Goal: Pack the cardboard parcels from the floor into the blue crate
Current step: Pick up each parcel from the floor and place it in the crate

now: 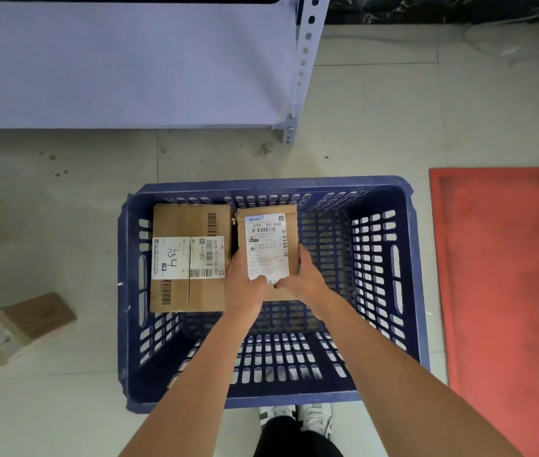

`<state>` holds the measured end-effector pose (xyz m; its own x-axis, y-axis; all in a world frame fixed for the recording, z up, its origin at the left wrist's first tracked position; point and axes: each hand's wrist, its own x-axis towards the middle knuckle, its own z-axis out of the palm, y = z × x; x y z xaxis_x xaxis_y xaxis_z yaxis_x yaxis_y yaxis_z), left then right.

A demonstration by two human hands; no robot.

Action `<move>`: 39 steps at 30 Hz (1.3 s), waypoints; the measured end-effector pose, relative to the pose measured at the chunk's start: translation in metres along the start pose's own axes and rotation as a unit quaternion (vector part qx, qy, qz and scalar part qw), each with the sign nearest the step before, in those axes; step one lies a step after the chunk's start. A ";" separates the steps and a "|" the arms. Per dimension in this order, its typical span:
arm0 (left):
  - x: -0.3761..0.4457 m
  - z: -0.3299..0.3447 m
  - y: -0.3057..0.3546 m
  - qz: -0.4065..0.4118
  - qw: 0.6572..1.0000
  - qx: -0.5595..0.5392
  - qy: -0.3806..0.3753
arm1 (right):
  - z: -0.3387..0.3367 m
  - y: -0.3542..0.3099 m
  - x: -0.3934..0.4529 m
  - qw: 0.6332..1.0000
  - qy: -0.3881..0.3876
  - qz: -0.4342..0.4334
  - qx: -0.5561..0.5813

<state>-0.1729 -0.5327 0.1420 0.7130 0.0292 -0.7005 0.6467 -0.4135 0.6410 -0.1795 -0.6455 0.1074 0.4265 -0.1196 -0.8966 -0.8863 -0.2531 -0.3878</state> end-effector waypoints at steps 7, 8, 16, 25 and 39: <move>0.003 -0.002 -0.004 -0.008 0.999 -0.031 0.015 | 0.005 -0.002 0.001 1.000 0.008 -0.005 -0.002; 0.003 -0.002 -0.005 -0.015 0.999 -0.037 0.022 | 0.005 -0.002 0.000 1.000 0.006 -0.001 -0.001; -0.029 -0.023 0.010 -0.072 0.985 -0.144 0.066 | -0.002 -0.014 -0.049 0.998 0.038 -0.043 0.014; -0.080 -0.084 0.038 -0.048 0.987 -0.141 0.062 | 0.010 -0.059 -0.132 0.992 0.042 -0.121 0.023; -0.089 -0.302 -0.074 -0.025 0.967 -0.237 0.091 | 0.240 -0.112 -0.163 0.981 -0.034 -0.187 0.040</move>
<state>-0.2019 -0.2297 0.2517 0.6862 0.2150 -0.6949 0.7020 0.0544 0.7101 -0.1936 -0.3671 0.2457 0.7138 0.0328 -0.6996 -0.6828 -0.1901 -0.7055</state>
